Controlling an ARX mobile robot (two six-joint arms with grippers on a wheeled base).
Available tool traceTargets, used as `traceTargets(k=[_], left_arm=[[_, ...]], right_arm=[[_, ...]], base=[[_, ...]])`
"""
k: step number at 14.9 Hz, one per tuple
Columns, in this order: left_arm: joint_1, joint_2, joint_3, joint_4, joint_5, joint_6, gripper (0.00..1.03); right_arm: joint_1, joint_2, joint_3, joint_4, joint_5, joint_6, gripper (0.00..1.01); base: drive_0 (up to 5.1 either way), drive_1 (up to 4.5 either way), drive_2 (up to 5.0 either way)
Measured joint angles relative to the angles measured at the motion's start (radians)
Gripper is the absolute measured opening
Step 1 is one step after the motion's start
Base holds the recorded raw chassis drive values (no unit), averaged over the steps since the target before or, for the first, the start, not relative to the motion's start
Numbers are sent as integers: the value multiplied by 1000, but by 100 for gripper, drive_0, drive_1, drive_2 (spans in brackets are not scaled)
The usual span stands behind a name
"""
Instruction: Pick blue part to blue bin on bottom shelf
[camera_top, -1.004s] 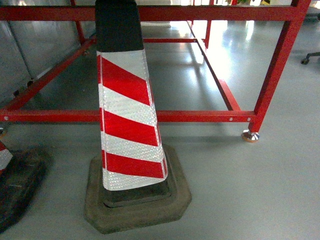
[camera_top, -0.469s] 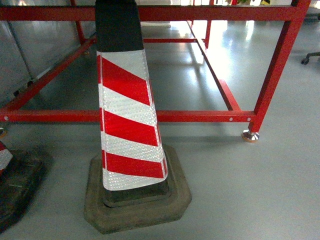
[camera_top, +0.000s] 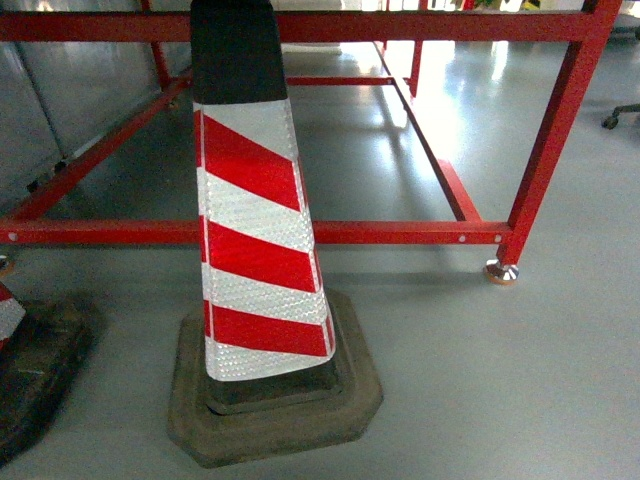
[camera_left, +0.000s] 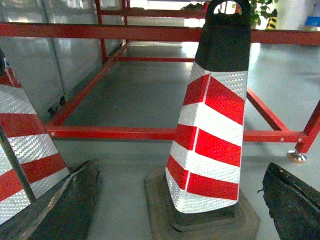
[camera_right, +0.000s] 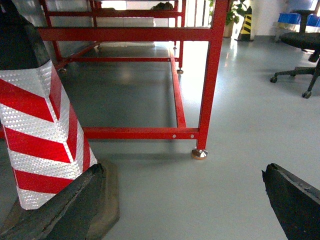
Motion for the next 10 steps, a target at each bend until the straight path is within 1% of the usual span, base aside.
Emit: traceTargets(k=[10], left_arm=[[0, 0, 0, 0, 0, 0, 98]], right_arm=[[0, 0, 0, 0, 0, 0, 98]], base=[[0, 0, 0]])
